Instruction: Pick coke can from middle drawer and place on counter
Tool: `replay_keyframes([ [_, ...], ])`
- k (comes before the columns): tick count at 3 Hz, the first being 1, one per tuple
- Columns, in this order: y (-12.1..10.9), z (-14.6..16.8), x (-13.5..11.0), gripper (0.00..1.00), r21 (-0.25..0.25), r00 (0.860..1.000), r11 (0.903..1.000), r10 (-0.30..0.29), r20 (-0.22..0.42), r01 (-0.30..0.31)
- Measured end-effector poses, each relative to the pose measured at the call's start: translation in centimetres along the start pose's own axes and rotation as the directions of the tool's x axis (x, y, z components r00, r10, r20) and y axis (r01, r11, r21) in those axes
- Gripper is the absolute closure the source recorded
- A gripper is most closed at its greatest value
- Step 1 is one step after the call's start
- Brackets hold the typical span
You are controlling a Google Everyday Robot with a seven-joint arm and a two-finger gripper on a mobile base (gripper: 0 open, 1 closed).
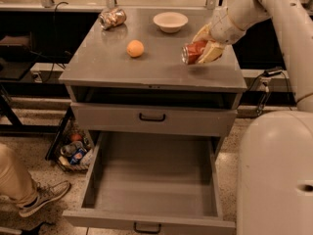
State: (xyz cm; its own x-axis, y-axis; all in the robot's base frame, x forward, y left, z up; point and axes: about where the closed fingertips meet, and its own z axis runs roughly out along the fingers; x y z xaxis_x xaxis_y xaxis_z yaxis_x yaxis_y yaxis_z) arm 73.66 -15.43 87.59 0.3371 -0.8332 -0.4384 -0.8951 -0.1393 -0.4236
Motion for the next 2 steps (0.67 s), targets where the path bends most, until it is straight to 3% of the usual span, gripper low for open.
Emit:
replay_keyframes([
  [2,-0.65,2.43,0.89,0.34,-0.056,0.999,0.9974,0.045,-0.013,-0.046],
])
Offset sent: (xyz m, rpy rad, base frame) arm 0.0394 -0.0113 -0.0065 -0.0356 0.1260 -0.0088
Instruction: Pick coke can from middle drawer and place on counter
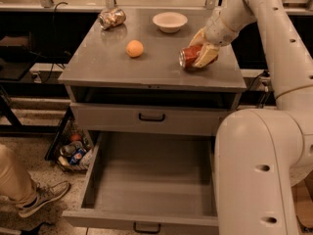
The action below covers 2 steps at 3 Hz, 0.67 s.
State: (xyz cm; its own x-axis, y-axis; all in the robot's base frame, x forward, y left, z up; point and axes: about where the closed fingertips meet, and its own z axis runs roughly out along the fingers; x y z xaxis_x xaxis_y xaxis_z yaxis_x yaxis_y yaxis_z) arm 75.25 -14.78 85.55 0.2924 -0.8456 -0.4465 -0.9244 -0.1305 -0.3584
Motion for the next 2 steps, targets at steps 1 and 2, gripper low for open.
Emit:
replay_keyframes([
  [1,-0.42,0.33,0.02,0.11,0.003,1.000,1.0000,0.005,0.005,-0.005],
  [2,-0.81,0.27,-0.04,0.00,0.016,1.000,0.9998,0.006,0.016,-0.007],
])
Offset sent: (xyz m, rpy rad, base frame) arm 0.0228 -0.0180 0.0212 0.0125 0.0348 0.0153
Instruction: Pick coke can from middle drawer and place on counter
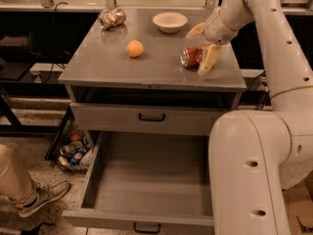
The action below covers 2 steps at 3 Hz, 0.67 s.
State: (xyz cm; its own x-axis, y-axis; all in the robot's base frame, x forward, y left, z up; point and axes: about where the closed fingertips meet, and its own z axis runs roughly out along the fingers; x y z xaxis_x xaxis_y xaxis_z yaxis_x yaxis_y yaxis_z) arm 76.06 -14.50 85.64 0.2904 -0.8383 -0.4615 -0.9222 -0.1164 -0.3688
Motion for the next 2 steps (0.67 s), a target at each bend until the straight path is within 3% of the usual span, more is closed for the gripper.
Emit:
replay_keyframes([
  [1,-0.7,-1.6,-0.1,0.00,0.049,1.000,0.9988,-0.002,0.019,0.001],
  [2,-1.6,-6.2,0.3,0.00,0.165,0.999,0.9862,-0.007,0.035,0.001],
])
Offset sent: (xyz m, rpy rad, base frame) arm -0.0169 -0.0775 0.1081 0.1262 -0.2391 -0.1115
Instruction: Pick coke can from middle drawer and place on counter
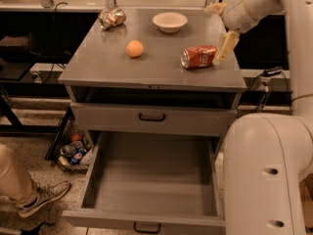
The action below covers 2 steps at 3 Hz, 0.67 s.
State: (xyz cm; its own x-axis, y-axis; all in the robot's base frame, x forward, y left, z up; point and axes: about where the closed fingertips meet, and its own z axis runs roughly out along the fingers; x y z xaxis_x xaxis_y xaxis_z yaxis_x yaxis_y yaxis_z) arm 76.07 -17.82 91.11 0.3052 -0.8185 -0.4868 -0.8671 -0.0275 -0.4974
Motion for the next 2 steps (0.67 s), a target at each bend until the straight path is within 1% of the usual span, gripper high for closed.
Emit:
replay_keyframes([
  [1,-1.4,-5.6,1.1,0.00,0.141,1.000,0.9900,-0.004,0.012,0.002],
  [2,-1.7,-10.8,2.9,0.00,0.253,1.000,0.9674,0.011,0.018,-0.015],
])
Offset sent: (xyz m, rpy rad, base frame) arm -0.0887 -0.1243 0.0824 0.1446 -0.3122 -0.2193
